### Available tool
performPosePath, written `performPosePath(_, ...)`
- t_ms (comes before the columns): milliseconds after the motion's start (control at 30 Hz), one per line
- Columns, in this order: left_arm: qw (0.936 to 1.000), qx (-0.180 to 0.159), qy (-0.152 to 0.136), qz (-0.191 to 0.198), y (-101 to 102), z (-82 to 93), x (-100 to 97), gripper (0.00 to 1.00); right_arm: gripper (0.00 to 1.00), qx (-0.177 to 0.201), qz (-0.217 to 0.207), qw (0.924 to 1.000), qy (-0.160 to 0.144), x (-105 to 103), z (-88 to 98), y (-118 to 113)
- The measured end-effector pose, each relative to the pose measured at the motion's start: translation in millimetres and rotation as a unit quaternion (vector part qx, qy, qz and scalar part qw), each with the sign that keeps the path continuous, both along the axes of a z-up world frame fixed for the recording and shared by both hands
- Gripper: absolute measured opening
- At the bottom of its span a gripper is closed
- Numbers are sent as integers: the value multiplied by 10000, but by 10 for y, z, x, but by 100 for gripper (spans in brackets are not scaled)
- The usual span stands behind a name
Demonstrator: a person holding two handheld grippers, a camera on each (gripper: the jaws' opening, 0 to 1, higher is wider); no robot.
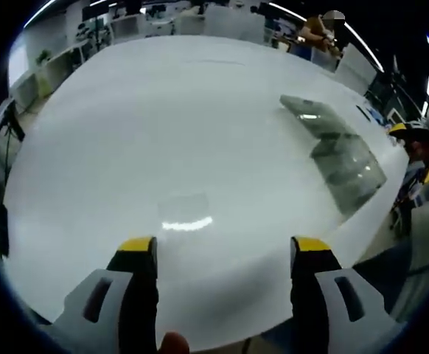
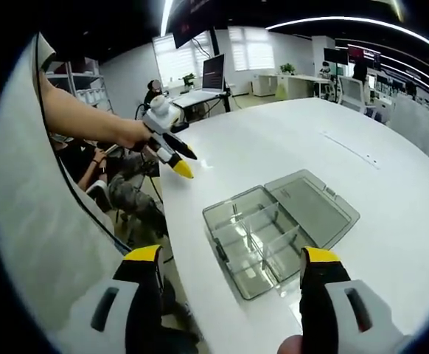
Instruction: Insert the divider into the dual guide fixture by aligning both edges with the guide slots and pushing it downward to the bottom, including one-sided entry, uneven engagement, binding, and posture correction.
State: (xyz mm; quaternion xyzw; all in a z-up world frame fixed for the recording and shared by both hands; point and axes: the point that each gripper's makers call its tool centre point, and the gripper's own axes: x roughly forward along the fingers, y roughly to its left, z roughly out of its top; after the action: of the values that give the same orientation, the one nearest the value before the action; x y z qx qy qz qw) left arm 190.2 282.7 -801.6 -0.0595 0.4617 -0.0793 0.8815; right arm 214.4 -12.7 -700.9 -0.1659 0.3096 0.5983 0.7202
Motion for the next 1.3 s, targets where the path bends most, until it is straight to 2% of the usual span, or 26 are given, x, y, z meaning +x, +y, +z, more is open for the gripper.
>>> performPosePath(567, 9986, 175, 427, 273, 38, -62, 126, 64, 73, 31, -43, 10000, -11, 38, 10, -22)
performPosePath(733, 9980, 263, 528, 246, 68, -77, 131, 62, 73, 53, -76, 10000, -3, 53, 11, -35)
performPosePath(900, 9979, 238, 592, 76, 56, -81, 133, 61, 73, 63, -112, 9999, 4, 66, 9, -59)
performPosePath(1133, 9963, 155, 834, 145, 81, -80, 78, 56, 73, 79, -141, 9999, 6, 72, 6, -62)
performPosePath(1300, 9951, -8, 980, 135, -22, -75, 54, 54, 73, 87, -139, 9999, 5, 70, 7, -51)
